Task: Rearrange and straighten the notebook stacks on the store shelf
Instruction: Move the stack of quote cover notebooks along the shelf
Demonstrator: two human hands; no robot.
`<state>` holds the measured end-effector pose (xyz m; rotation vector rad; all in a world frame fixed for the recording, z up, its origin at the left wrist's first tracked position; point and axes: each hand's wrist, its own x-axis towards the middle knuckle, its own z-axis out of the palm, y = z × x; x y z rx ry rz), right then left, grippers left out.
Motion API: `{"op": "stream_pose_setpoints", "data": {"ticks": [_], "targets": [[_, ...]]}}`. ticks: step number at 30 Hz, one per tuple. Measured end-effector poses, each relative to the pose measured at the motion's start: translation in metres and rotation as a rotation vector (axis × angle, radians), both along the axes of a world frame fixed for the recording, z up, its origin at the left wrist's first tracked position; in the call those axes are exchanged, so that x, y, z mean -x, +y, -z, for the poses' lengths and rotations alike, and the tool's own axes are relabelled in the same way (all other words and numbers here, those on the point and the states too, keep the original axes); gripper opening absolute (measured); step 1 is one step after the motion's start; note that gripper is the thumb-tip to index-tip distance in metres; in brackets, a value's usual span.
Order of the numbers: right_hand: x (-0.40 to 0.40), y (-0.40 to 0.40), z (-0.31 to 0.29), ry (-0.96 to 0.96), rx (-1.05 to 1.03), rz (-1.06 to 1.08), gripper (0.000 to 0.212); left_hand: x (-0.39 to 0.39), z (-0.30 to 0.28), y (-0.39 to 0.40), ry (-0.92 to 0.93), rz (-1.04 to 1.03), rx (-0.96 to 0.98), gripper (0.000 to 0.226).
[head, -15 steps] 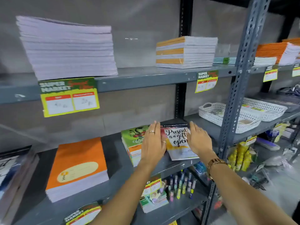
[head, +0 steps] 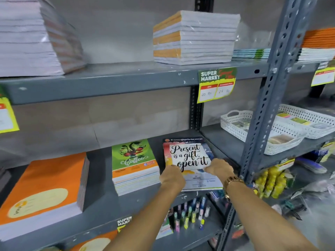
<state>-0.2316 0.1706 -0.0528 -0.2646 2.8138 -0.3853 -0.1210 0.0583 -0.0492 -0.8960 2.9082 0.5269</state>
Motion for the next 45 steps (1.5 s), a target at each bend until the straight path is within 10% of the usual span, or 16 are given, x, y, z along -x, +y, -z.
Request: {"op": "stream_pose_setpoints", "data": {"ticks": [28,45], "targets": [[-0.037,-0.087,-0.049,0.138,0.532,0.187,0.038,-0.053,-0.051,-0.099,0.476,-0.374,-0.564,0.015],[-0.251,-0.301,-0.052,0.054,0.659,-0.148,0.027,-0.298,-0.047,-0.293,0.573,-0.663,-0.195,0.024]]}}
